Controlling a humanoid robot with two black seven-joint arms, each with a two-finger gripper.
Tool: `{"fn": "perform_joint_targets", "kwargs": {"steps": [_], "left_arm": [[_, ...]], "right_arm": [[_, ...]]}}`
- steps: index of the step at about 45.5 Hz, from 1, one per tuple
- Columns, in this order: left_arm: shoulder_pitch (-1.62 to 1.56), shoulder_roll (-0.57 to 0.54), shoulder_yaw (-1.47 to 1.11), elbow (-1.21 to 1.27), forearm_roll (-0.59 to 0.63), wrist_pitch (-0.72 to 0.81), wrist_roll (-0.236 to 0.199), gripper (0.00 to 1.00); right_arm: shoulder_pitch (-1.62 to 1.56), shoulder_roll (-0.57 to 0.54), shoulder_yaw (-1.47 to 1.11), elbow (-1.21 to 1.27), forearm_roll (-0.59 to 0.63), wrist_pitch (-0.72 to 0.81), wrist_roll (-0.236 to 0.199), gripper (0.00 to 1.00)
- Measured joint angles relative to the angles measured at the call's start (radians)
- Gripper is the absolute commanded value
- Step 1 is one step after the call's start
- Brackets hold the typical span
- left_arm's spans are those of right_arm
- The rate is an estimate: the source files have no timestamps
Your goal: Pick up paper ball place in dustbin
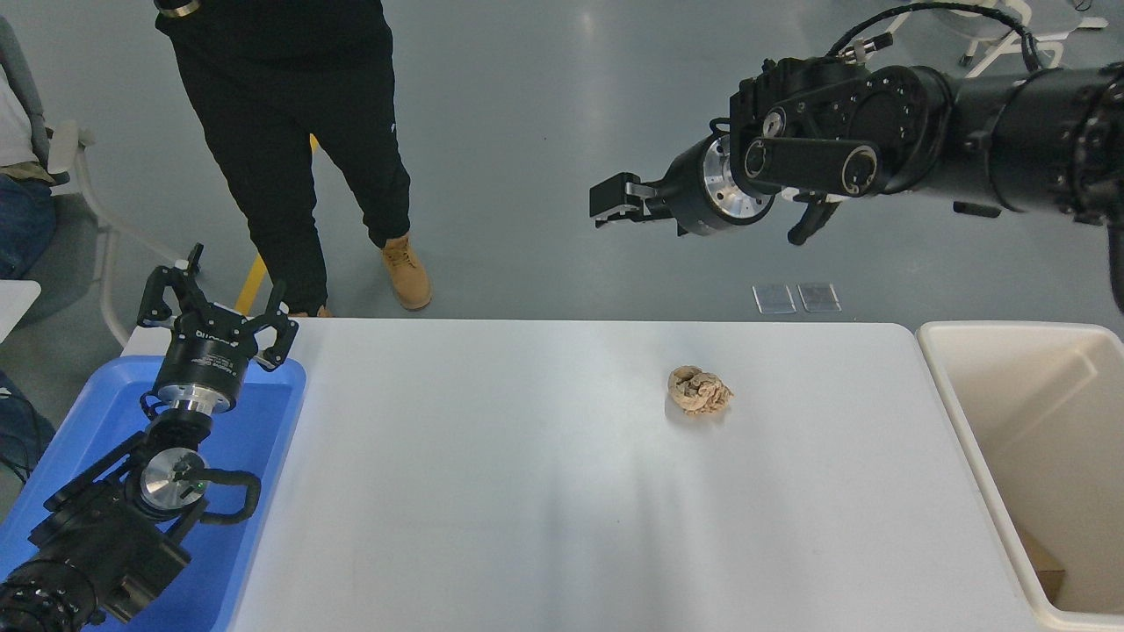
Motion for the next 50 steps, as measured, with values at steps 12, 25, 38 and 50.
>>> {"fn": "perform_joint_targets", "kwargs": {"steps": [12, 25, 38, 50], "left_arm": [[0.0, 0.0, 0.0, 0.0, 0.0, -0.001, 0.0, 0.99], [0.0, 0.0, 0.0, 0.0, 0.0, -0.001, 0.0, 0.99], [0.0, 0.0, 0.0, 0.0, 0.0, -0.001, 0.0, 0.99], [0.0, 0.0, 0.0, 0.0, 0.0, -0.001, 0.0, 0.99]], "right_arm": [[-0.216, 0.01, 0.003, -0.23, 0.0, -0.013, 0.001, 1.0], [-0.42, 0.013, 0.004, -0.398, 0.0, -0.027, 0.002, 1.0], [-0.537, 0.014, 0.004, -0.444, 0.0, -0.04, 0.004, 1.0], [-0.609, 0.014, 0.006, -0.456, -0.001, -0.086, 0.006, 1.0]]}}
